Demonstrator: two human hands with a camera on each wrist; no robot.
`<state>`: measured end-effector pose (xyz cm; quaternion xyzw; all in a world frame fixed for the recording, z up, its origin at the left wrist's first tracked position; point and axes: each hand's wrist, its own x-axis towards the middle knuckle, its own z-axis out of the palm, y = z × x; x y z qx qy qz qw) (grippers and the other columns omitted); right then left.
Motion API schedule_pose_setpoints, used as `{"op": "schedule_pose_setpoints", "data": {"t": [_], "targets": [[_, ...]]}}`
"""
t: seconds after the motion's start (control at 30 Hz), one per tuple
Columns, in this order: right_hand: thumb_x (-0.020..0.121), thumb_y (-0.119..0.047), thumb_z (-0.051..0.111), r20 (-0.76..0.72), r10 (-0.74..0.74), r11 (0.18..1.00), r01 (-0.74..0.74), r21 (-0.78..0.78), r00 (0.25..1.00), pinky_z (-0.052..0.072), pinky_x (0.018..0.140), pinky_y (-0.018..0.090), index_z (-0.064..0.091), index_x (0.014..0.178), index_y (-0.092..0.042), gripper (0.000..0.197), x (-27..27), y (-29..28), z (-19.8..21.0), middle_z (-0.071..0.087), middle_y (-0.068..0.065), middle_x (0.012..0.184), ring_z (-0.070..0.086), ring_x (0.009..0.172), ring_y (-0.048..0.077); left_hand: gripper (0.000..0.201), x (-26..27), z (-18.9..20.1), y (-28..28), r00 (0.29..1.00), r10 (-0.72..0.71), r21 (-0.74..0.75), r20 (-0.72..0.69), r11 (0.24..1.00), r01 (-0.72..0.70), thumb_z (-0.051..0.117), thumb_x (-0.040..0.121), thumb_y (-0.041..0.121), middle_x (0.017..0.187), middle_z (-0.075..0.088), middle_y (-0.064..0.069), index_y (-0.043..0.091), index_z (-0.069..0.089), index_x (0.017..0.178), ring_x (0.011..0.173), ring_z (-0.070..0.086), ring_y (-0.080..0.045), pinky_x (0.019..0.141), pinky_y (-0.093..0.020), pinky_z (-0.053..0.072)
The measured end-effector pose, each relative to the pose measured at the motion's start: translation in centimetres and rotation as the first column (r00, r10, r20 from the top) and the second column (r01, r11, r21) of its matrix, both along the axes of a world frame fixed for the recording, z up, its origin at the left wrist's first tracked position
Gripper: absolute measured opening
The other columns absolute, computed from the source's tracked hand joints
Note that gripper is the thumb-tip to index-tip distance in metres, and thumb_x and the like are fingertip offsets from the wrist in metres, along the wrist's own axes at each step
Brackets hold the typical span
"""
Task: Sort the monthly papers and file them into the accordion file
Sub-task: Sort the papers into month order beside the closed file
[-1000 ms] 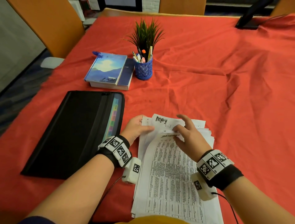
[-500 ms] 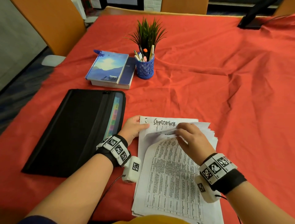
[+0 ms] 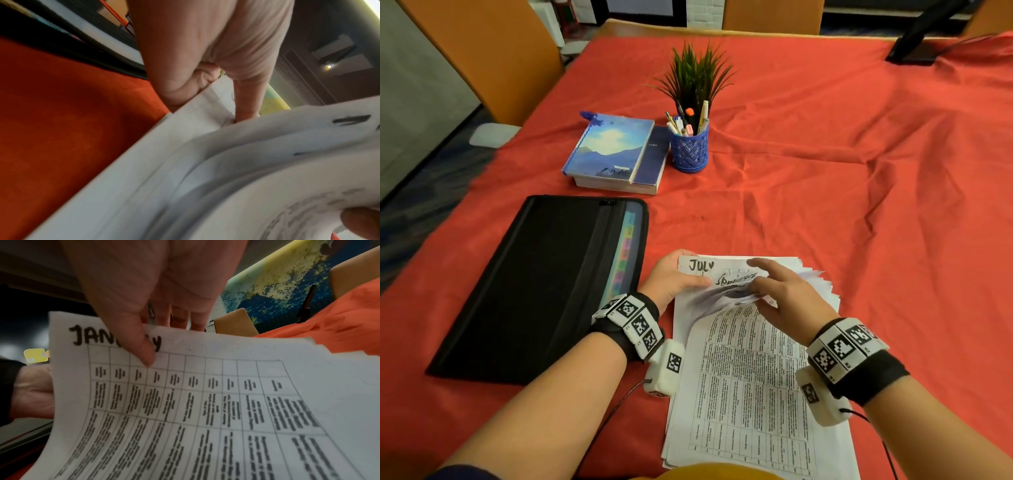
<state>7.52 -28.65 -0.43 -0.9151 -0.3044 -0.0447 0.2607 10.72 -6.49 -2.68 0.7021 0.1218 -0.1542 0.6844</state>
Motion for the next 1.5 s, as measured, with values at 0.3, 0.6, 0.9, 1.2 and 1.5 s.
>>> {"op": "schedule_pose_setpoints", "data": {"t": [0.3, 0.6, 0.9, 1.2, 1.5], "targets": [[0.062, 0.001, 0.066, -0.003, 0.044, 0.998, -0.044, -0.049, 0.999, 0.051, 0.073, 0.035, 0.068, 0.079, -0.018, 0.025, 0.2, -0.4, 0.5, 0.066, -0.009, 0.072, 0.059, 0.085, 0.028, 0.022, -0.8, 1.0, 1.5, 0.982, -0.162, -0.059, -0.098, 0.986, 0.157, 0.06, 0.086, -0.001, 0.11, 0.067, -0.02, -0.004, 0.064, 0.107, 0.093, 0.063, -0.023, 0.083, -0.032, 0.051], [0.066, -0.002, 0.061, -0.103, 0.087, 0.994, -0.093, -0.055, 0.991, 0.052, 0.084, 0.039, 0.063, 0.08, -0.014, 0.019, -0.1, -0.2, 1.0, 0.064, -0.001, 0.077, 0.065, 0.076, 0.024, 0.025, -1.3, 2.1, 2.6, 0.932, -0.331, -0.127, -0.148, 0.941, 0.314, 0.069, 0.076, 0.029, 0.091, 0.071, -0.004, 0.008, 0.075, 0.088, 0.086, 0.063, -0.015, 0.076, -0.024, 0.048], [0.068, 0.001, 0.069, -0.046, 0.02, 0.998, -0.017, 0.056, 0.999, 0.053, 0.056, 0.032, 0.065, 0.085, -0.013, 0.022, -0.7, -0.2, 0.9, 0.053, 0.013, 0.109, 0.062, 0.069, 0.019, 0.031, 2.0, -1.4, 1.9, 0.959, -0.278, 0.729, -0.045, 0.647, 0.222, 0.061, 0.085, 0.017, 0.121, 0.055, -0.01, 0.009, 0.062, 0.115, 0.114, 0.051, -0.024, 0.092, -0.028, 0.037], [0.075, 0.001, 0.063, -0.082, 0.0, 0.995, 0.008, 0.099, 0.997, 0.053, 0.067, 0.036, 0.054, 0.087, -0.012, 0.02, -0.6, 0.3, 0.7, 0.053, 0.005, 0.118, 0.063, 0.083, 0.021, 0.019, 0.6, 1.3, 1.5, 0.958, -0.174, 0.473, 0.228, 0.88, 0.047, 0.07, 0.077, 0.001, 0.076, 0.063, 0.003, 0.016, 0.06, 0.071, 0.07, 0.058, -0.007, 0.068, -0.02, 0.047], [0.078, 0.003, 0.061, -0.168, 0.029, 0.999, -0.024, 0.03, 0.985, 0.052, 0.069, 0.032, 0.061, 0.087, -0.007, 0.013, 0.1, 0.6, 0.9, 0.066, 0.004, 0.087, 0.065, 0.079, 0.023, 0.012, -0.3, 2.4, 2.8, 0.93, -0.365, -0.049, -0.038, 0.93, 0.363, 0.06, 0.09, 0.019, 0.088, 0.068, -0.006, 0.01, 0.067, 0.085, 0.079, 0.063, -0.012, 0.068, -0.02, 0.048]]}}
